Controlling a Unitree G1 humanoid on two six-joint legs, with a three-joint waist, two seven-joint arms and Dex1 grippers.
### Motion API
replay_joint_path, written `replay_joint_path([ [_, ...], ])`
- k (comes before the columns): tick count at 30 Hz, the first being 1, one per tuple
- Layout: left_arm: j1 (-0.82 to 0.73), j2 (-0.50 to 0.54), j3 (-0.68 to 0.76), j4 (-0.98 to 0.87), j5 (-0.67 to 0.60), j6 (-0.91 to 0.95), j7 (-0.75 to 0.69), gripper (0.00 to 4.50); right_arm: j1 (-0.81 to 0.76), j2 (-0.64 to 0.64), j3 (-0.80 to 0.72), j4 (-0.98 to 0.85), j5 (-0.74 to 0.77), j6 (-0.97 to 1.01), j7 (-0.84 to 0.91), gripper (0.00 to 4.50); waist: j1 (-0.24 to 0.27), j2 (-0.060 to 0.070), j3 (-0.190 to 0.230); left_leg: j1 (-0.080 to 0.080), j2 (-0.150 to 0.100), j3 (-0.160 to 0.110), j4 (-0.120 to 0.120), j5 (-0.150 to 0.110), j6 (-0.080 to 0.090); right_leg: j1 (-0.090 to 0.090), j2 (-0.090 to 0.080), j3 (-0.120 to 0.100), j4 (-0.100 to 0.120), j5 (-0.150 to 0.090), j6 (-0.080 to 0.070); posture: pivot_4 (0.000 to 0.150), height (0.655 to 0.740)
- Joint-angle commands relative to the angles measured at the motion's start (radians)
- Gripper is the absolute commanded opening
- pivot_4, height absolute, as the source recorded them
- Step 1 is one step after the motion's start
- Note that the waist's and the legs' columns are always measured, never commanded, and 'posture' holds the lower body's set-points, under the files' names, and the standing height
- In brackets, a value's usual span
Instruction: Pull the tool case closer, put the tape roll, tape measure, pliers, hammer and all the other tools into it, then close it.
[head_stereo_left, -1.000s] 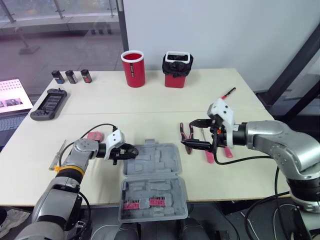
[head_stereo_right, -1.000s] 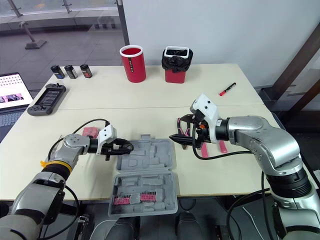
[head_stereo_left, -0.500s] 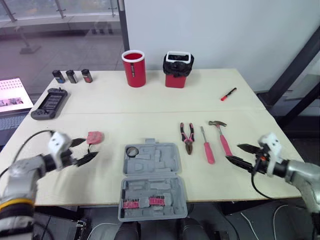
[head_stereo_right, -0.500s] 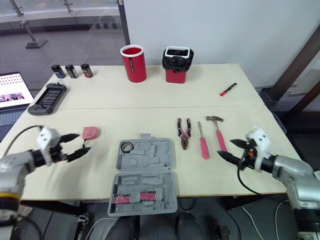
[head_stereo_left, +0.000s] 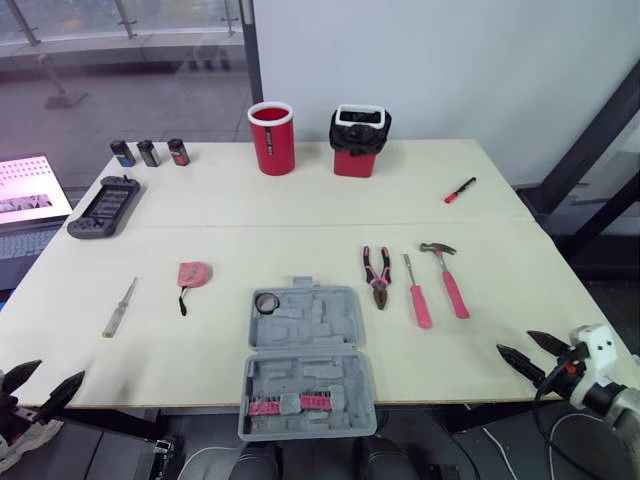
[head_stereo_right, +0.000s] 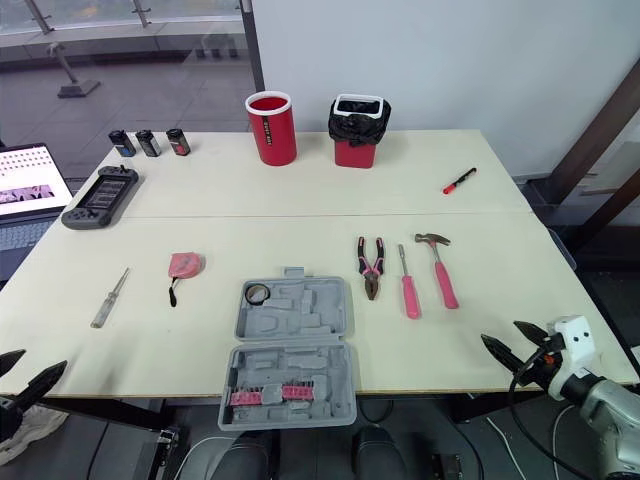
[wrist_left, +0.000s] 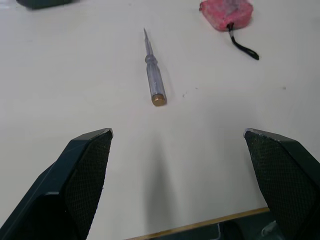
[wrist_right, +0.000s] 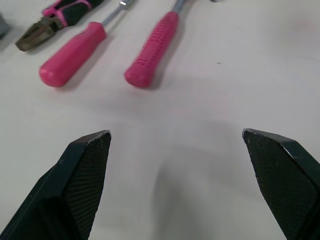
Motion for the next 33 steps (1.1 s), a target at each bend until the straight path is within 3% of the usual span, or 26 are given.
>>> replay_joint_path([
  [1, -0.015, 0.009, 0.02, -0.067, -0.022, -0.001, 0.023, 4.41, -0.039, -0.009, 0.007, -0.086, 0.022, 0.038, 0.004, 4.5, 0.001, 0.0, 0.0, 0.0, 0.0, 0.0, 0.0, 0.0, 0.0, 0.0, 0.0, 0.0, 0.0, 0.0, 0.0, 0.15, 0.74],
  [3, -0.031, -0.004, -0.001, -0.141, -0.015, 0.026, 0.07, 4.41, -0.082, -0.019, 0.037, -0.161, 0.033, 0.1, 0.01, 4.5, 0.001, 0.0, 0.0, -0.001, 0.0, 0.0, 0.0, 0.0, 0.0, 0.0, 0.0, 0.0, -0.001, 0.0, -0.001, 0.15, 0.74],
  [11, -0.016, -0.171, -0.189, -0.751, -0.039, 0.34, 0.406, 4.41, -0.303, -0.056, 0.285, -0.485, 0.043, 0.392, 0.056, 4.5, 0.002, 0.0, 0.0, -0.001, 0.0, 0.0, 0.0, 0.0, 0.0, 0.0, 0.001, 0.0, 0.001, 0.003, -0.004, 0.15, 0.74],
  [19, -0.048, -0.301, -0.38, -1.051, 0.038, 0.555, 0.697, 4.41, -0.481, -0.041, 0.425, -0.599, 0.054, 0.597, 0.048, 4.5, 0.006, 0.0, 0.0, -0.001, 0.0, -0.001, 0.001, 0.0, 0.001, 0.0, 0.002, 0.0, 0.001, 0.003, -0.003, 0.15, 0.74],
  [25, -0.058, -0.375, -0.407, -1.067, 0.072, 0.618, 0.809, 4.41, -0.528, -0.021, 0.452, -0.636, 0.061, 0.671, 0.016, 4.5, 0.005, -0.001, 0.0, -0.001, 0.0, -0.001, 0.002, 0.0, 0.001, 0.0, 0.002, 0.0, 0.001, 0.003, -0.003, 0.15, 0.74],
  [33, -0.292, -0.448, -0.455, -0.779, 0.187, 0.548, 0.91, 4.41, -0.682, 0.054, 0.451, -0.724, 0.195, 0.85, -0.004, 4.5, 0.006, -0.001, 0.0, -0.002, 0.0, -0.001, 0.003, 0.0, 0.001, 0.0, 0.003, 0.0, 0.002, 0.003, -0.003, 0.15, 0.74],
])
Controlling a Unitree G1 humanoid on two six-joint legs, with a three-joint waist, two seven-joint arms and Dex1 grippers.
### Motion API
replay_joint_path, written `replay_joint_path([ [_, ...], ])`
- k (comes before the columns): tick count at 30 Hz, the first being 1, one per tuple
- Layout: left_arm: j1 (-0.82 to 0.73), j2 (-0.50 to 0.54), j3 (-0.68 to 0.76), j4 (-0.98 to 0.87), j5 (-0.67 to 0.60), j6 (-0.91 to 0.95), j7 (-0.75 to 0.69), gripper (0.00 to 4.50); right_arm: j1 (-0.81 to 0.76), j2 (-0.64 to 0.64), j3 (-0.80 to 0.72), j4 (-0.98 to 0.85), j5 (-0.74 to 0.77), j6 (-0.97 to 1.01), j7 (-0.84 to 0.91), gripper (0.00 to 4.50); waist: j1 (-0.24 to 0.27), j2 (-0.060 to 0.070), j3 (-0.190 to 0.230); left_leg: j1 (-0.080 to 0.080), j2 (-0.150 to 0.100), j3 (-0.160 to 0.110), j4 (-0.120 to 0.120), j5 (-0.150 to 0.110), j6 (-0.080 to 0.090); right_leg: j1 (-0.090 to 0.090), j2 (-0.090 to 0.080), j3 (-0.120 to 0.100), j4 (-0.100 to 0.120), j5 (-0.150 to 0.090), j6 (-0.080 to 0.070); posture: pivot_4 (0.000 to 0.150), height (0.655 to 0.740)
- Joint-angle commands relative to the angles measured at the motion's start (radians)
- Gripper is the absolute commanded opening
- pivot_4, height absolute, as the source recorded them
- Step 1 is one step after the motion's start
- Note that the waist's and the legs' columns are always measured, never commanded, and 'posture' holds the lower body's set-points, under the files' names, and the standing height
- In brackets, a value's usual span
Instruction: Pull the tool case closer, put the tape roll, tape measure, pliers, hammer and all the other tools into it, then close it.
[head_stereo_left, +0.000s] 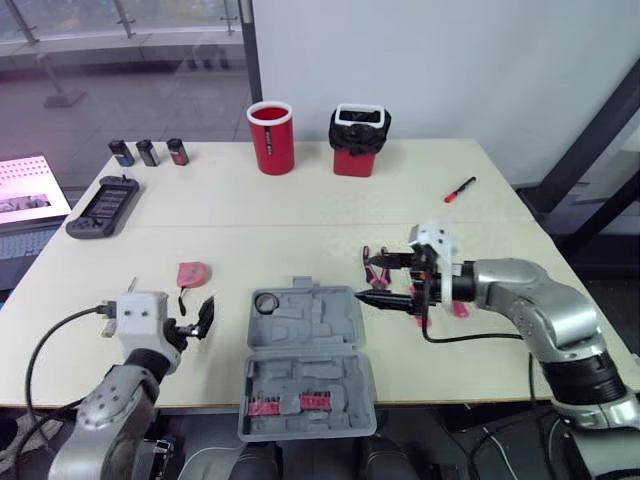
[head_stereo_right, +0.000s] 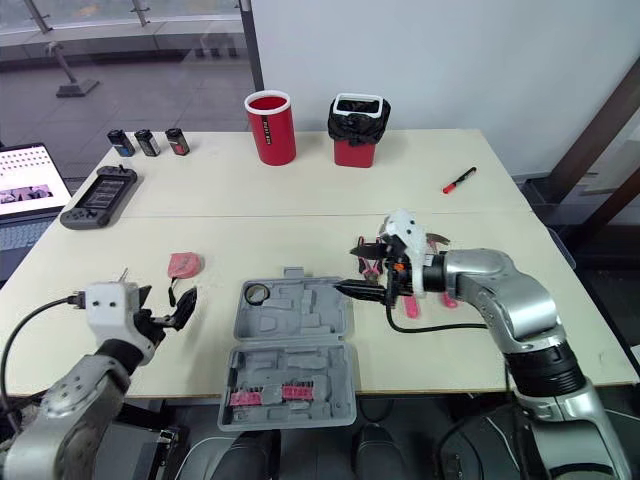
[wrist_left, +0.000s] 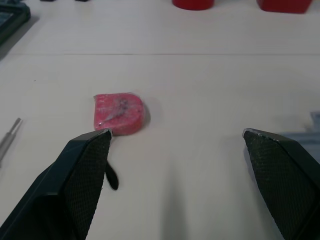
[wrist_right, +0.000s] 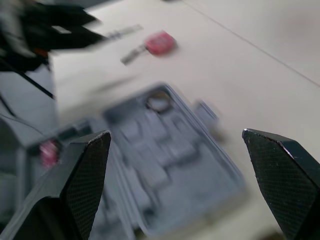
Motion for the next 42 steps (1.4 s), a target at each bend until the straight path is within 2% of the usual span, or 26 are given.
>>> replay_joint_path([
  [1, -0.079, 0.002, 0.015, 0.113, 0.046, -0.073, 0.019, 4.41, -0.089, 0.005, -0.02, -0.066, 0.078, 0.077, -0.004, 4.5, 0.0, 0.0, 0.0, 0.0, 0.0, 0.0, 0.0, 0.0, 0.0, 0.0, 0.0, 0.0, 0.0, 0.0, 0.0, 0.15, 0.74],
  [8, -0.206, 0.029, 0.051, 0.406, 0.079, -0.2, -0.017, 4.41, -0.14, -0.014, -0.024, -0.07, 0.119, 0.124, 0.004, 4.5, 0.0, 0.0, 0.0, 0.0, 0.0, -0.001, 0.0, 0.0, 0.0, 0.0, 0.0, -0.001, 0.0, 0.0, 0.0, 0.15, 0.74],
  [23, -0.303, 0.048, 0.048, 0.834, 0.096, -0.456, -0.121, 4.41, -0.115, -0.078, -0.022, -0.108, 0.108, 0.064, 0.027, 4.5, 0.0, 0.0, 0.0, 0.0, 0.0, -0.001, -0.001, 0.0, 0.0, 0.0, 0.0, -0.001, 0.0, 0.0, 0.0, 0.15, 0.74],
  [26, -0.346, 0.044, 0.05, 0.961, 0.098, -0.527, -0.148, 3.58, -0.149, -0.07, -0.027, -0.113, 0.122, 0.084, 0.009, 4.5, 0.001, 0.0, 0.0, 0.0, 0.0, -0.001, -0.001, 0.0, 0.0, 0.0, 0.0, -0.001, 0.0, 0.0, 0.0, 0.15, 0.74],
  [32, -0.384, 0.047, 0.052, 1.049, 0.098, -0.599, -0.171, 0.43, -0.165, -0.083, -0.019, -0.112, 0.118, 0.105, 0.002, 4.5, 0.004, 0.0, 0.0, 0.0, 0.0, -0.001, -0.001, 0.0, 0.0, 0.0, 0.0, -0.001, -0.001, 0.0, 0.001, 0.15, 0.74],
  [33, -0.386, 0.049, 0.055, 1.053, 0.097, -0.603, -0.172, 0.03, -0.167, -0.083, -0.017, -0.112, 0.116, 0.108, -0.001, 4.5, 0.004, 0.0, 0.0, 0.0, 0.0, -0.001, -0.001, 0.0, 0.0, 0.0, 0.0, -0.001, -0.001, 0.0, 0.001, 0.15, 0.74],
  [39, -0.351, 0.045, 0.057, 1.025, 0.09, -0.597, -0.183, 0.03, -0.163, -0.087, -0.005, -0.123, 0.107, 0.126, -0.015, 4.5, 0.001, 0.0, 0.0, 0.0, 0.0, -0.001, -0.001, 0.0, 0.0, 0.0, 0.0, -0.001, 0.0, 0.0, 0.001, 0.15, 0.74],
  [42, -0.302, 0.036, 0.041, 0.937, 0.086, -0.568, -0.196, 0.03, -0.162, -0.088, -0.002, -0.124, 0.109, 0.138, -0.016, 4.5, 0.001, 0.0, 0.0, 0.0, 0.0, -0.001, -0.001, 0.0, 0.0, 0.0, 0.0, -0.001, 0.0, 0.0, 0.001, 0.15, 0.74],
])
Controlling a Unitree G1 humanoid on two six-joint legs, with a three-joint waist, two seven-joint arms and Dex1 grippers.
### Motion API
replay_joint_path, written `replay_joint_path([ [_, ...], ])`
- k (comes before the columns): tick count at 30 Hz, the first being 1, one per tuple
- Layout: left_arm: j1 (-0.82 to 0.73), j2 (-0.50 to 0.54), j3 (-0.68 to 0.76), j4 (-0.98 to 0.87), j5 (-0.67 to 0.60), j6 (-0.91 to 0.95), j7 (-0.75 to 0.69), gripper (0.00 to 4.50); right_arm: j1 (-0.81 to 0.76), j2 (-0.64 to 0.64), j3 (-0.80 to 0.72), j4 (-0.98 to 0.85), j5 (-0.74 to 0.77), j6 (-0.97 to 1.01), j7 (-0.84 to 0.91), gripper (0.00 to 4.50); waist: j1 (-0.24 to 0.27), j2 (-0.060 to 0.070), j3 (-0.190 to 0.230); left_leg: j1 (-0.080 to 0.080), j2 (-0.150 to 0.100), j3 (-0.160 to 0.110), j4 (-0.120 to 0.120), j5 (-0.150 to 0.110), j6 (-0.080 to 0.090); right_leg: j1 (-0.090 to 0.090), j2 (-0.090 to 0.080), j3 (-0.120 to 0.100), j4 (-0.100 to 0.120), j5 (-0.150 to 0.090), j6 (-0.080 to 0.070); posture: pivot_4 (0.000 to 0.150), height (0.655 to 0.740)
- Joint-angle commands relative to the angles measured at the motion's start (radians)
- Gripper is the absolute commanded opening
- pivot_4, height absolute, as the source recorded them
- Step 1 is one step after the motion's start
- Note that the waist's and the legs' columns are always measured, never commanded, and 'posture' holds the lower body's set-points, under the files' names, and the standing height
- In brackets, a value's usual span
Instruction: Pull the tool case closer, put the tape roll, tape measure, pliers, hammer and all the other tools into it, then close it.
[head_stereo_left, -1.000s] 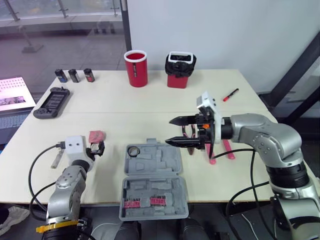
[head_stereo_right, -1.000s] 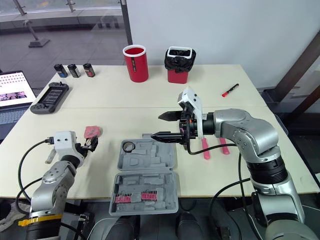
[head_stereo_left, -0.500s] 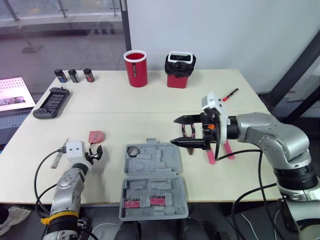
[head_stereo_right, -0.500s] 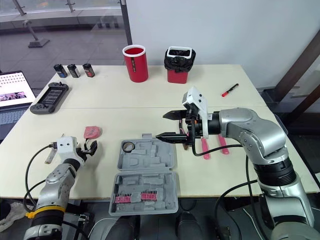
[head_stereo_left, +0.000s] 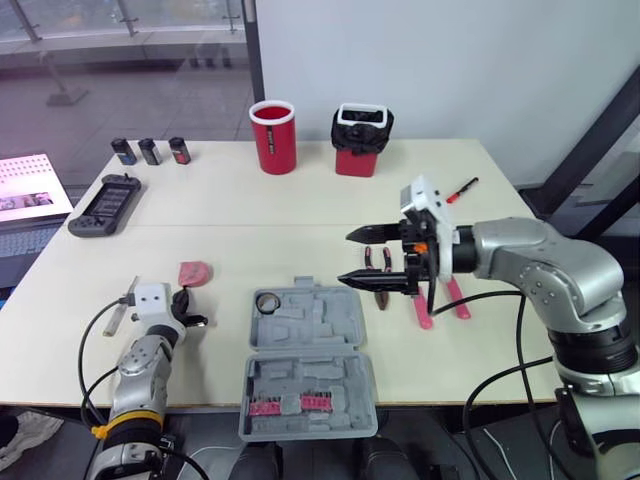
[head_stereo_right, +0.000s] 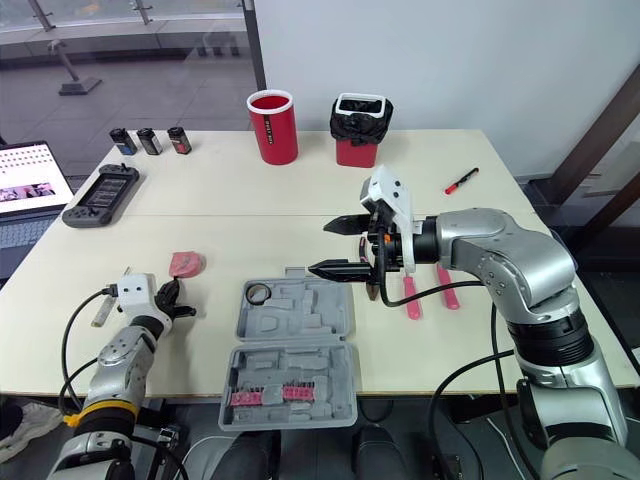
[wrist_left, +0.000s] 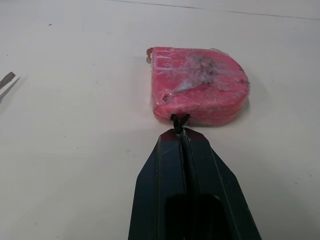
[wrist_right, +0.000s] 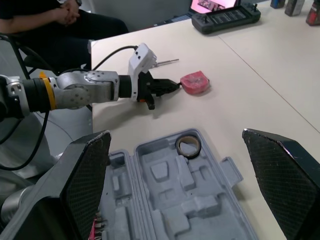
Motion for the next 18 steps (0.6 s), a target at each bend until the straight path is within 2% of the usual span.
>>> replay_joint_path([
  [1, 0.059, -0.008, -0.015, -0.104, -0.012, 0.039, -0.019, 0.03, -0.025, -0.009, -0.002, -0.031, 0.005, 0.005, -0.004, 4.5, -0.001, 0.0, 0.0, 0.0, 0.0, 0.0, 0.0, 0.0, 0.0, 0.0, 0.0, 0.0, 0.0, 0.0, 0.0, 0.15, 0.74],
  [11, 0.514, -0.064, -0.058, -0.669, -0.079, 0.241, -0.038, 0.03, -0.019, 0.015, 0.052, 0.018, -0.008, -0.029, 0.038, 4.5, -0.007, 0.0, 0.0, 0.0, 0.0, 0.001, -0.001, 0.0, 0.0, -0.001, -0.001, 0.0, -0.002, 0.0, -0.001, 0.15, 0.74],
  [18, 0.758, -0.053, -0.044, -0.862, -0.087, 0.293, -0.062, 0.03, -0.035, 0.054, 0.092, 0.073, -0.037, -0.075, 0.068, 4.5, -0.006, 0.0, 0.0, -0.001, 0.001, 0.001, -0.002, 0.0, 0.0, -0.003, -0.001, 0.0, -0.007, 0.0, -0.001, 0.15, 0.74],
])
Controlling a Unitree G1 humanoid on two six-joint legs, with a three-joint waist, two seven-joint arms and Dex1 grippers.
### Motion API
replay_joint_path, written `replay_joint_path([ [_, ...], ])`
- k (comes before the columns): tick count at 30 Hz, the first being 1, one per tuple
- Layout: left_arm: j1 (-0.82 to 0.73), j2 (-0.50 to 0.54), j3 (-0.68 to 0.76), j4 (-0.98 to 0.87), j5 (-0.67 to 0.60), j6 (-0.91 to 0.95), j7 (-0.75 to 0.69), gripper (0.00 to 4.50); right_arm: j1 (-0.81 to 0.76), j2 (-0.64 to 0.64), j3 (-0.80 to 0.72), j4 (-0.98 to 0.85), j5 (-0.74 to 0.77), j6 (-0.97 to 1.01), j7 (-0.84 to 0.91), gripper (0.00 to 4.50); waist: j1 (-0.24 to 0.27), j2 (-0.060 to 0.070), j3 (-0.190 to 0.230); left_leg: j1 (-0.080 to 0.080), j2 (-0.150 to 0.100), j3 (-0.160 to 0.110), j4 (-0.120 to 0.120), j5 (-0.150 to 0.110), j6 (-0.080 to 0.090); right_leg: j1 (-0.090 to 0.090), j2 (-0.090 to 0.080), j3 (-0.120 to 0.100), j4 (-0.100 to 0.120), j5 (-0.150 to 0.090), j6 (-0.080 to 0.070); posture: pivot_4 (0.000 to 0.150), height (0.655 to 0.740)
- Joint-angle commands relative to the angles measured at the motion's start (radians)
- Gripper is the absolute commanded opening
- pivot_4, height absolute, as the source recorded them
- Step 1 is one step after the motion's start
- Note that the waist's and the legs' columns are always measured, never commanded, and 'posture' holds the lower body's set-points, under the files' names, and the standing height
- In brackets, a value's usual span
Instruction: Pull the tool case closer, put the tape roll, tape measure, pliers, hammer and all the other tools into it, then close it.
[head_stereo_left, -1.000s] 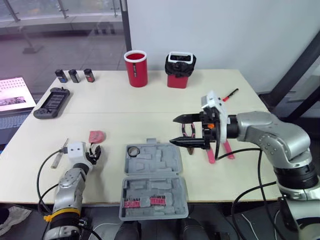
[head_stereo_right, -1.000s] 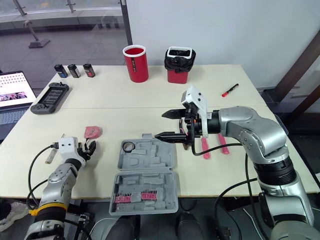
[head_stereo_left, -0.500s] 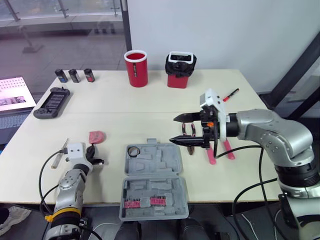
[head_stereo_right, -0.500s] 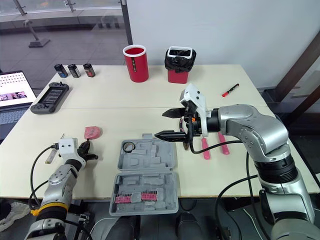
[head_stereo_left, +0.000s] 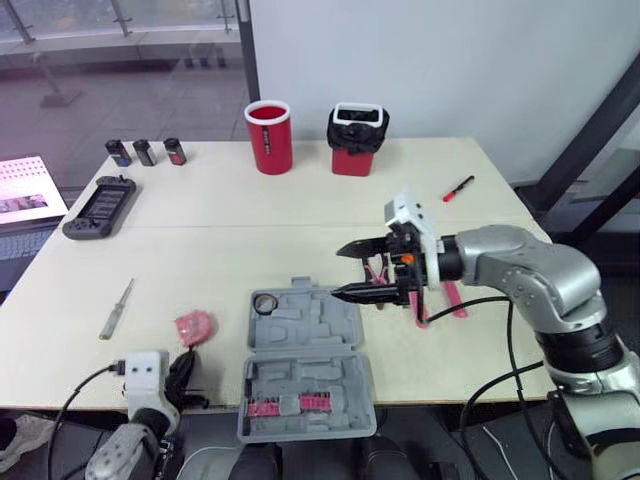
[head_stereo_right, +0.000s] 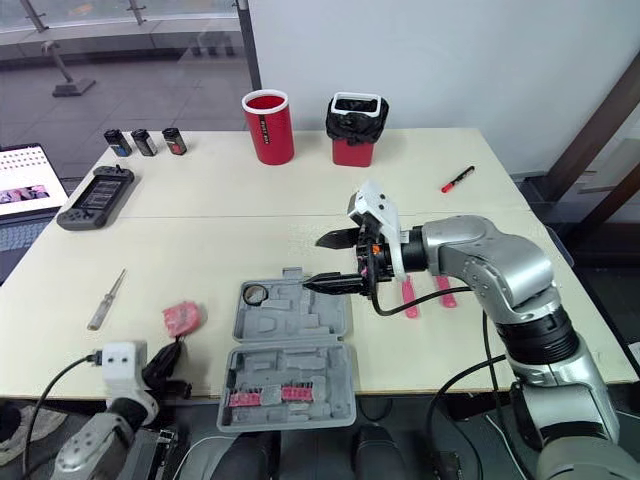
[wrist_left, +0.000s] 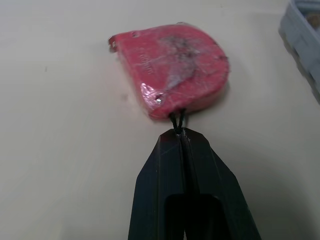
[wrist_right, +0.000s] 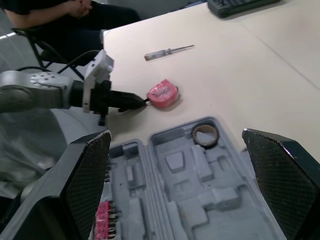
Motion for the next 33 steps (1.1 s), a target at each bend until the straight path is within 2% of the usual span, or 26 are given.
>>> replay_joint_path([
  [1, 0.077, 0.02, 0.02, -0.061, -0.006, 0.006, -0.019, 0.03, -0.034, 0.015, 0.003, 0.009, -0.01, -0.032, 0.023, 4.5, -0.001, 0.0, 0.0, 0.0, 0.0, 0.0, 0.0, 0.0, 0.0, 0.0, 0.0, 0.0, -0.002, 0.0, 0.0, 0.15, 0.74],
  [6, 0.141, 0.038, 0.038, -0.095, -0.021, 0.02, -0.043, 0.03, -0.059, 0.036, 0.014, 0.047, -0.023, -0.039, 0.039, 4.5, -0.002, 0.0, 0.0, -0.003, 0.0, 0.003, 0.0, -0.002, -0.002, -0.001, -0.002, 0.0, -0.006, 0.001, -0.002, 0.15, 0.74],
  [12, 0.178, 0.056, 0.045, -0.143, -0.033, 0.051, -0.055, 0.03, -0.067, 0.043, 0.016, 0.065, -0.035, -0.041, 0.043, 4.5, 0.0, 0.0, 0.0, -0.015, 0.0, 0.003, 0.0, -0.001, -0.002, -0.013, -0.002, 0.0, -0.004, 0.002, -0.003, 0.15, 0.74],
  [22, 0.222, 0.111, 0.099, -0.196, -0.053, 0.075, -0.089, 0.03, -0.044, 0.042, 0.013, 0.066, -0.049, -0.053, 0.043, 4.5, -0.001, 0.0, 0.0, -0.015, 0.0, 0.003, 0.001, -0.001, -0.002, -0.014, -0.001, 0.0, -0.003, 0.003, -0.003, 0.15, 0.74],
  [23, 0.226, 0.112, 0.106, -0.201, -0.06, 0.071, -0.096, 0.59, -0.042, 0.04, 0.013, 0.066, -0.05, -0.055, 0.043, 4.5, -0.001, 0.0, 0.0, -0.015, 0.0, 0.003, 0.001, -0.001, -0.002, -0.014, -0.001, 0.0, -0.003, 0.003, -0.003, 0.15, 0.74],
  [25, 0.252, 0.125, 0.116, -0.224, -0.069, 0.029, -0.149, 1.35, -0.04, 0.035, 0.011, 0.062, -0.051, -0.054, 0.045, 4.5, 0.0, 0.0, 0.0, -0.015, 0.0, 0.003, 0.001, -0.001, -0.002, -0.014, -0.001, 0.0, -0.003, 0.003, -0.003, 0.15, 0.74],
  [26, 0.277, 0.153, 0.116, -0.233, -0.058, -0.003, -0.2, 1.97, -0.039, 0.031, 0.007, 0.056, -0.046, -0.049, 0.048, 4.5, 0.0, 0.0, 0.0, -0.015, 0.0, 0.003, 0.001, -0.001, -0.002, -0.014, -0.001, 0.0, -0.003, 0.003, -0.003, 0.15, 0.74],
  [28, 0.312, 0.201, 0.14, -0.226, -0.059, -0.052, -0.284, 2.22, -0.032, 0.02, -0.001, 0.041, -0.03, -0.036, 0.063, 4.5, -0.001, -0.001, 0.0, -0.015, 0.001, 0.003, 0.001, -0.001, -0.002, -0.014, 0.0, 0.0, -0.002, 0.003, -0.003, 0.15, 0.74],
  [29, 0.326, 0.232, 0.16, -0.211, -0.06, -0.082, -0.329, 2.82, -0.027, 0.01, 0.0, 0.036, -0.03, -0.037, 0.074, 4.5, -0.001, 0.0, 0.0, -0.015, 0.001, 0.003, 0.001, -0.001, -0.002, -0.014, 0.0, 0.0, -0.003, 0.003, -0.003, 0.15, 0.74],
  [32, 0.31, 0.35, 0.24, -0.124, -0.094, -0.162, -0.492, 4.23, -0.022, -0.007, 0.003, 0.045, -0.044, -0.056, 0.097, 4.5, 0.002, 0.0, 0.0, -0.015, 0.001, 0.003, 0.001, -0.001, -0.002, -0.015, 0.0, 0.0, -0.002, 0.003, -0.004, 0.15, 0.74],
  [33, 0.297, 0.375, 0.252, -0.102, -0.109, -0.175, -0.533, 4.45, -0.022, -0.007, 0.003, 0.047, -0.047, -0.06, 0.1, 4.5, 0.002, 0.0, 0.0, -0.015, 0.001, 0.003, 0.001, -0.001, -0.002, -0.016, 0.0, 0.0, -0.002, 0.003, -0.004, 0.15, 0.74],
])
